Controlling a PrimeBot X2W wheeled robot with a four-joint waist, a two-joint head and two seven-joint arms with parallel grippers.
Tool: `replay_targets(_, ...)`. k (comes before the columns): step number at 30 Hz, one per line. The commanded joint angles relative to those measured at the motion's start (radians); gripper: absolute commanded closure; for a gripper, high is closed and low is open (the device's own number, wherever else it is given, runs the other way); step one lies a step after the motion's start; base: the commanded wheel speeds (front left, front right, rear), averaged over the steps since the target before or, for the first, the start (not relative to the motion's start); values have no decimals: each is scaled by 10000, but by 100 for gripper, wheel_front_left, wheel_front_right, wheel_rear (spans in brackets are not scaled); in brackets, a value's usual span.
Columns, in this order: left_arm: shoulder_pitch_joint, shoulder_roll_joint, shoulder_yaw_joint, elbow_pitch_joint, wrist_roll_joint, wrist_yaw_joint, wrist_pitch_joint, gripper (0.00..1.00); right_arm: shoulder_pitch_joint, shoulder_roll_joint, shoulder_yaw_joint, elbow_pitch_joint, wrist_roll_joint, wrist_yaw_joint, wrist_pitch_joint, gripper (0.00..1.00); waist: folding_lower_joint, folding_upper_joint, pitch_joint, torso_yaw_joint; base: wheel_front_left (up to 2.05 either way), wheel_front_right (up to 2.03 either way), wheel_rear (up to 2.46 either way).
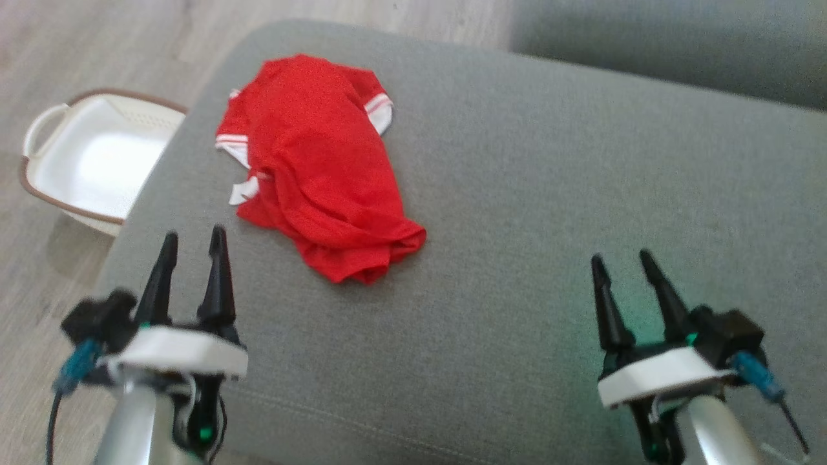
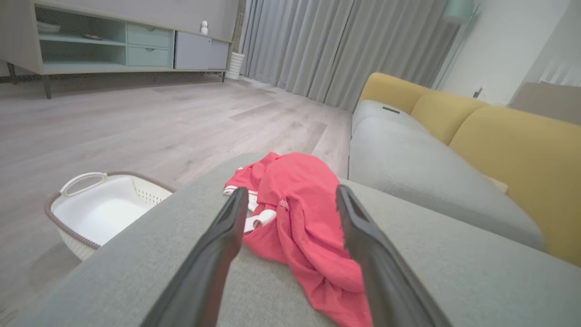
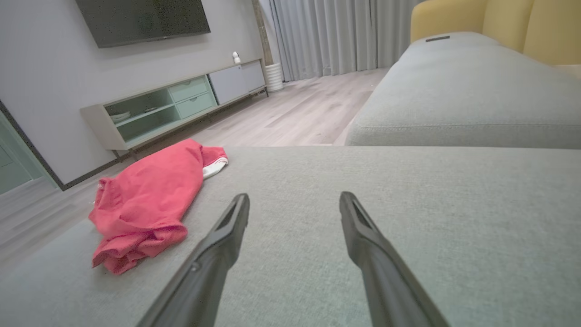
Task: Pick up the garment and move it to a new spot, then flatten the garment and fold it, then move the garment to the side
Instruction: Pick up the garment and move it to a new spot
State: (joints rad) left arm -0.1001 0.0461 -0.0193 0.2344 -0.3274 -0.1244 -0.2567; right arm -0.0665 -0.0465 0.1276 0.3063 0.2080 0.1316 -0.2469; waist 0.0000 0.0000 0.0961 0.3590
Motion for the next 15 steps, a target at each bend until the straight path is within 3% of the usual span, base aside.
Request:
replay_targets(1, -950, 251, 219, 102, 185, -57, -51, 0, -614, -37, 115, -487, -172, -9, 10, 0, 0, 0, 606, -288, 0, 0, 0)
replay_targets(7, -3146, 1332, -651, 2401, 173, -61, 1099, 0, -916, -37, -236, -1242, -691, -9, 262, 0, 0, 0, 1720, -664, 0, 0, 0)
replay_targets(15, -5483, 2386, -2223, 4354, -968, -62, 2406, 0, -1256, -37, -429, -2006, -1022, -9, 585, 0, 0, 0, 2649, -1139, 0, 0, 0)
